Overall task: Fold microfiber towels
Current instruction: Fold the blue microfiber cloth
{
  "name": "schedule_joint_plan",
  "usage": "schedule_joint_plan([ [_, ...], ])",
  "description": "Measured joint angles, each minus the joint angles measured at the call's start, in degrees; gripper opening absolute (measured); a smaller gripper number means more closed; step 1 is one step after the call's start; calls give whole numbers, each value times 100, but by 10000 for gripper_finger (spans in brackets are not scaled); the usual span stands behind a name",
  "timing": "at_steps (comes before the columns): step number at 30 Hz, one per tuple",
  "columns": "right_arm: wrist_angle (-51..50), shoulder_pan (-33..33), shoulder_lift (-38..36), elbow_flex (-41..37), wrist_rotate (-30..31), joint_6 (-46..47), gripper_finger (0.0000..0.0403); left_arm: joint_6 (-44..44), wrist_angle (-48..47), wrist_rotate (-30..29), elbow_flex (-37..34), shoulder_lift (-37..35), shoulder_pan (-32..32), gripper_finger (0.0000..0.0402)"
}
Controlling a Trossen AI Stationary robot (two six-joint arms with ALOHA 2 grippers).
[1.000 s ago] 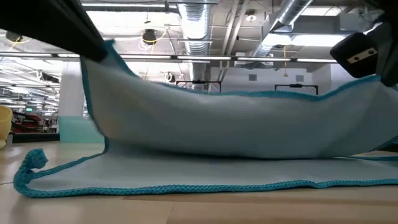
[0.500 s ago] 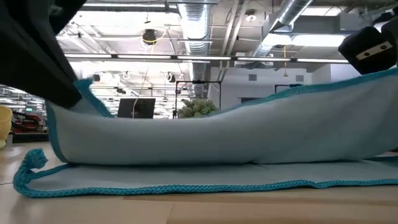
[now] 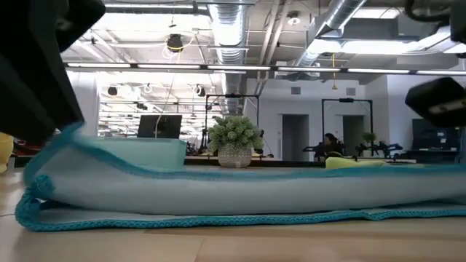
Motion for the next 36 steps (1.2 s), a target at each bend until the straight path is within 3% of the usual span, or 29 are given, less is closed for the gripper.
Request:
schedule_joint_plan([
  [5,131,-11,22,0,-204,-60,51,-51,-472,89,443,0,0,91],
  [11,248,-44,-607,6,-485,-271,130,-62,-566,-320,555,0,145,73],
  [17,25,-88,-934,-23,-488,-155,186,294,427,463,77,-2,621,33],
  [20,-12,-163,-738,-187,-486,-6,183,410,869,988,-252,-2,810,11],
  [25,1,-274,-202,-297,-489,85,153,19,531,1621,-467,-4,914,4],
  [30,16,-289,31,-293,-468,89,124,-615,-286,1592,-512,-37,803,1],
  [36,-24,-284,-521,-297,-491,89,118,-831,-854,1382,-432,-56,671,1],
])
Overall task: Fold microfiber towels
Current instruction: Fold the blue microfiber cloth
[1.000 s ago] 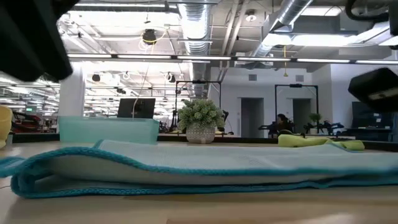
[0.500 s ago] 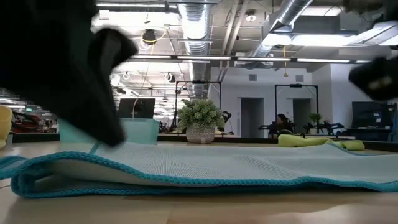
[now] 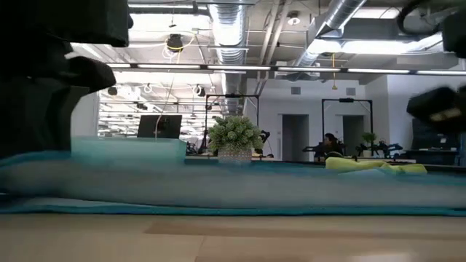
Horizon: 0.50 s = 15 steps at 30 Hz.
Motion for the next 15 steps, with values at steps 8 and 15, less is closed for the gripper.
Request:
schedule_joint_plan([
  [8,651,-139,-211,-22,55,-129,171,61,115,-268,207,-156,-21,0],
  [15,667,-441,625,-44,503,-149,185,497,800,-280,60,-146,117,0],
])
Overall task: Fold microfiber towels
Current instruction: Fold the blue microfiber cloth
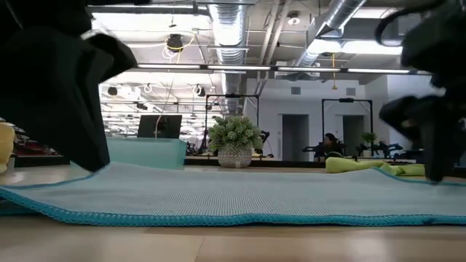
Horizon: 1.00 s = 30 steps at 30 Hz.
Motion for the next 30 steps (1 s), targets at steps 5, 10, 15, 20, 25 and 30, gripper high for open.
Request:
schedule_joint_plan([
  [5,-461,-141,51,22,62,152,162,-49,-55,-4,-158,2,49,0],
  [10,-997,-38,-532,-14,496,272,135,-130,-91,-320,-175,2,34,0],
  [15,-988,368,-1200,0,541,4,120,178,80,-555,-24,-9,9,0],
  [20,-894,944,-1189,0,336,-426,133,530,425,-182,-26,-9,8,6],
  [25,-416,1218,-473,0,439,-882,164,908,685,-267,-26,-6,5,47],
  [30,-415,1204,207,157,966,-1013,161,1401,935,-289,-26,-6,5,113],
])
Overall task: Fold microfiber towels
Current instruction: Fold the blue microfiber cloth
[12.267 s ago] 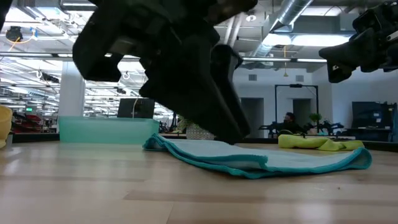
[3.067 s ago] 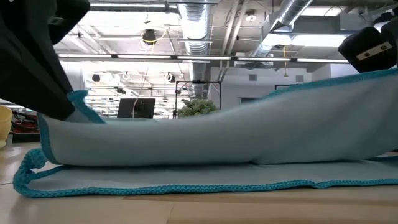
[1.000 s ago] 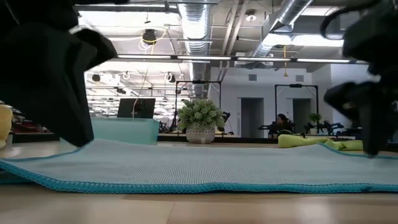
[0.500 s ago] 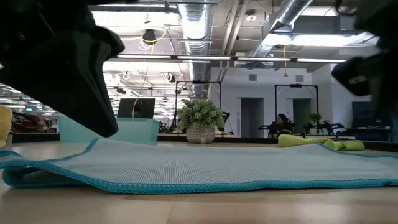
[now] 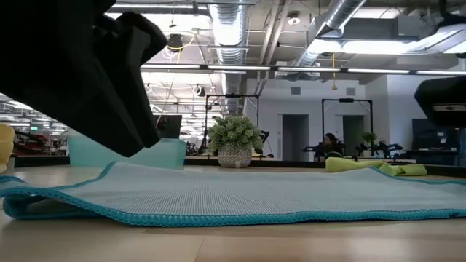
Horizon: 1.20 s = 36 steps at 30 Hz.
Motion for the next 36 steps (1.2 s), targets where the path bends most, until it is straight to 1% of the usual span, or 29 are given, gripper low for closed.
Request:
schedule_joint_plan([
  [2,-88,1,135,88,180,-1,140,237,44,100,0,2,-17,136],
  [5,-339,10,195,207,203,1,90,473,41,272,0,2,-67,159],
  [9,-507,0,40,251,213,70,20,517,29,176,0,4,-181,166],
  [10,-525,-5,-65,252,217,130,12,532,22,108,0,4,-213,165],
  [12,-540,-50,-283,260,220,303,13,569,18,-3,0,4,-276,162],
  [15,-733,-193,-656,262,220,745,33,514,15,-187,0,7,-331,161],
  [18,-1148,-427,-959,266,218,1312,42,281,14,-208,0,7,-328,168],
  [21,-1675,-731,-1101,264,211,1916,35,23,14,-164,0,7,-306,184],
  [24,-2031,-1011,-1112,262,216,2266,21,-89,15,-42,0,7,-306,204],
  [29,-2113,-1319,-1111,261,211,2425,9,-82,297,131,-177,9,-308,225],
  [32,-2114,-1426,-1112,260,209,2410,16,233,656,206,-312,11,-306,224],
  [36,-2112,-1437,-1112,260,207,2408,29,685,922,206,-319,11,-306,215],
])
